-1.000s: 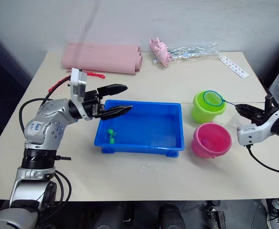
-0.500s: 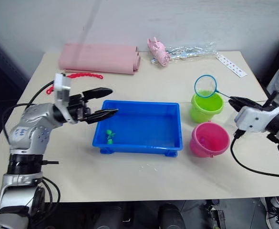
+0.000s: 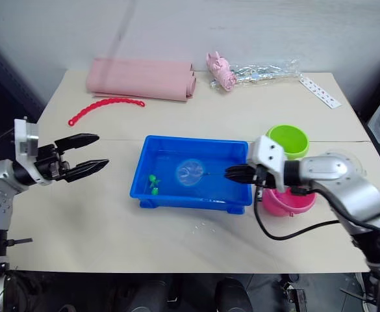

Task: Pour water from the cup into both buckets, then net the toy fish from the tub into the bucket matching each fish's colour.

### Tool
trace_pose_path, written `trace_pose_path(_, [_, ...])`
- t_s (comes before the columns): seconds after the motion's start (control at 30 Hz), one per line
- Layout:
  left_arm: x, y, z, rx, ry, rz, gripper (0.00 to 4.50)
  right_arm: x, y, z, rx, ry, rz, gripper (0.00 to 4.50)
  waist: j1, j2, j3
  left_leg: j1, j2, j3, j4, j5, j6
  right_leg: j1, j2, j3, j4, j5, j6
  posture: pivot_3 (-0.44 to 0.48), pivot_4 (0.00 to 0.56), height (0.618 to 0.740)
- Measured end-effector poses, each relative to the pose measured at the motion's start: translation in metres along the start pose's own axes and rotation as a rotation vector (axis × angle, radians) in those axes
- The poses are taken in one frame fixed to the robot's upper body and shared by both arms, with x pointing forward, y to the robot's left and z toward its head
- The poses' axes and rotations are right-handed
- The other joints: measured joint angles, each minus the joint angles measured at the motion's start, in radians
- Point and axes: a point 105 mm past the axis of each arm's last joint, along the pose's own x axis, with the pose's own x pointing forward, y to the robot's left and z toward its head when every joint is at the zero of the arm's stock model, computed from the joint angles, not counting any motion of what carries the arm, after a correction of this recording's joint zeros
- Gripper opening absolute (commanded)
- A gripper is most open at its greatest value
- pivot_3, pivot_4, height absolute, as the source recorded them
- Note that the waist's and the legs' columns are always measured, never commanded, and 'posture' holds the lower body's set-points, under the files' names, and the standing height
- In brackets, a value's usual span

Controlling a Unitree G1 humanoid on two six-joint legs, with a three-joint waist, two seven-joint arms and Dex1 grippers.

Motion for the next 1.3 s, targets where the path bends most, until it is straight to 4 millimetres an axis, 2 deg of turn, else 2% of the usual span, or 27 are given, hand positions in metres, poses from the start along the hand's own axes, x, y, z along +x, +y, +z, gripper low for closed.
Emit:
trace_pose_path(0.27, [-0.012, -0.006, -0.019, 0.009, 0.089, 0.015, 4.47, 0.033, -0.005, -0.025, -0.108, 0.156, 0.084, 0.00, -0.008, 0.000, 0.000, 0.000, 0.001, 0.001, -0.001, 0.000, 0.000, -0.002, 0.001, 0.000, 0.003, 0.000, 0.000, 0.000, 0.150, 0.740])
trace_pose_path(0.43, [-0.009, -0.010, -0.013, 0.007, 0.091, -0.006, 4.47, 0.052, -0.006, -0.020, -0.207, 0.176, 0.149, 0.00, -0.009, 0.000, 0.000, 0.000, 0.001, 0.001, -0.001, 0.000, 0.000, -0.002, 0.001, 0.000, 0.004, 0.000, 0.000, 0.000, 0.150, 0.740])
trace_pose_path(0.67, [-0.011, -0.017, -0.014, -0.021, 0.105, -0.040, 4.47, 0.079, 0.010, -0.016, -0.169, 0.141, 0.262, 0.00, -0.010, 0.000, 0.000, 0.000, 0.001, 0.001, -0.001, 0.000, 0.000, -0.002, 0.001, 0.000, 0.004, 0.000, 0.000, 0.000, 0.150, 0.740])
trace_pose_path(0.97, [-0.015, -0.019, -0.011, 0.014, 0.145, -0.090, 4.47, 0.100, 0.014, -0.004, -0.100, 0.091, 0.317, 0.00, -0.019, 0.000, 0.000, 0.001, 0.001, 0.001, -0.002, 0.000, 0.000, -0.002, 0.001, 0.000, 0.005, 0.000, 0.000, 0.000, 0.150, 0.740])
trace_pose_path(1.1, [-0.016, -0.020, -0.012, 0.020, 0.155, -0.100, 4.47, 0.107, 0.014, -0.007, -0.039, 0.073, 0.317, 0.00, -0.029, 0.000, 0.000, 0.001, 0.001, 0.001, -0.002, 0.000, 0.000, -0.003, 0.001, 0.000, 0.005, 0.000, 0.000, 0.000, 0.150, 0.740])
trace_pose_path(1.3, [-0.019, -0.016, -0.016, 0.006, 0.170, -0.091, 4.47, 0.101, 0.011, -0.001, -0.037, 0.045, 0.349, 0.00, -0.030, 0.000, 0.000, 0.001, 0.001, 0.001, -0.003, 0.000, -0.001, -0.003, 0.001, 0.000, 0.005, 0.000, 0.000, 0.000, 0.150, 0.740])
